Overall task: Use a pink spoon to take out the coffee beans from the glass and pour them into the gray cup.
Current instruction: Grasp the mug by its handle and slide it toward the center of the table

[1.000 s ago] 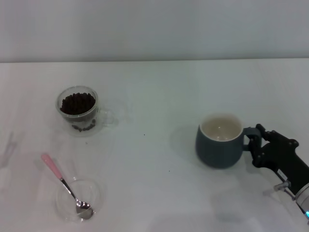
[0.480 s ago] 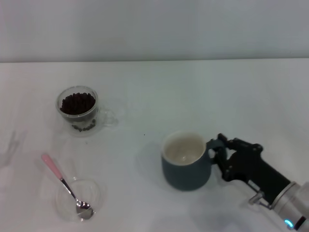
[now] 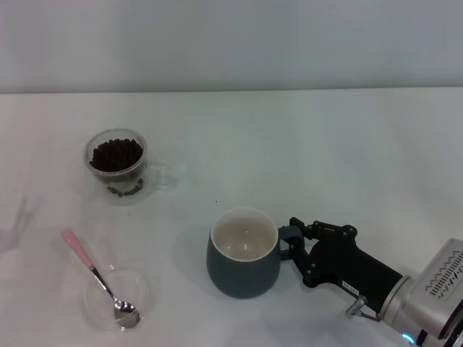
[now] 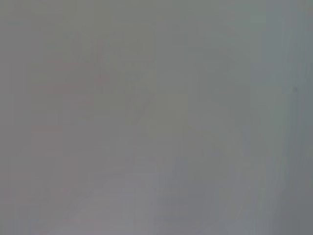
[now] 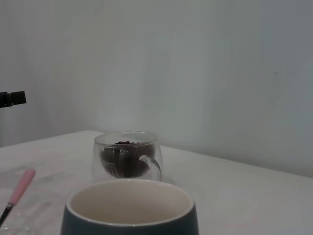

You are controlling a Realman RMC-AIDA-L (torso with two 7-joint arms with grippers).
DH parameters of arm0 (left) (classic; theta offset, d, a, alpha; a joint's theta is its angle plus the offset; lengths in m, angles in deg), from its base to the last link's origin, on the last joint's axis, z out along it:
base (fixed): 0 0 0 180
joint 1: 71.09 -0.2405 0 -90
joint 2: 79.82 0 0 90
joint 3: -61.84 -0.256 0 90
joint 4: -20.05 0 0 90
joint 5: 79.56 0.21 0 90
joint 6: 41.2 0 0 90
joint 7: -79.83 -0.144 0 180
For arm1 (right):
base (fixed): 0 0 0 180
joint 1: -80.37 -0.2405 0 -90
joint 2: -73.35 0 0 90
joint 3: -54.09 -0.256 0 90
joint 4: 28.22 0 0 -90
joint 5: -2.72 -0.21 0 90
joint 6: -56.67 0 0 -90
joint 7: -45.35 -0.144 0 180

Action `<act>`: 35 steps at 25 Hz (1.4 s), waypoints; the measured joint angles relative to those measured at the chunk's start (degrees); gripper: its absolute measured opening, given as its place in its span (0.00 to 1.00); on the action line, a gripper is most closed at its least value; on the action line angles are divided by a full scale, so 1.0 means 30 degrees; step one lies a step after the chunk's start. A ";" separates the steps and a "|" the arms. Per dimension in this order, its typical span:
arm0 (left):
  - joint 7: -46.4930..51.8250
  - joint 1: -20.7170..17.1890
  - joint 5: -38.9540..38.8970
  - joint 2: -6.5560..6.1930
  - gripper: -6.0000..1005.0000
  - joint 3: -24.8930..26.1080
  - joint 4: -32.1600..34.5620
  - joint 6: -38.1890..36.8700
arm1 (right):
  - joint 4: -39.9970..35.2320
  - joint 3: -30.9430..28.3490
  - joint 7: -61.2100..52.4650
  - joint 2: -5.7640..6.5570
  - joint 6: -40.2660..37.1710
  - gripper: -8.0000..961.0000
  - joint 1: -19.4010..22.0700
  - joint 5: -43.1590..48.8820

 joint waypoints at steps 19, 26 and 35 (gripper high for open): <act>0.0000 -0.0092 0.0034 0.0000 0.88 -0.0021 -0.0011 0.0133 | -0.0225 0.0357 0.0469 0.0117 -0.0126 0.41 0.0477 0.0325; 0.0004 -0.0202 0.0033 0.0011 0.88 0.0007 -0.0027 0.0145 | -0.0560 0.1171 -0.0980 0.0226 -0.1304 0.72 0.1212 0.0326; 0.0043 -0.0221 0.0013 0.0009 0.89 0.0011 -0.0264 0.0206 | -0.1512 0.2161 -0.2686 0.0347 -0.2543 0.86 0.2170 0.0325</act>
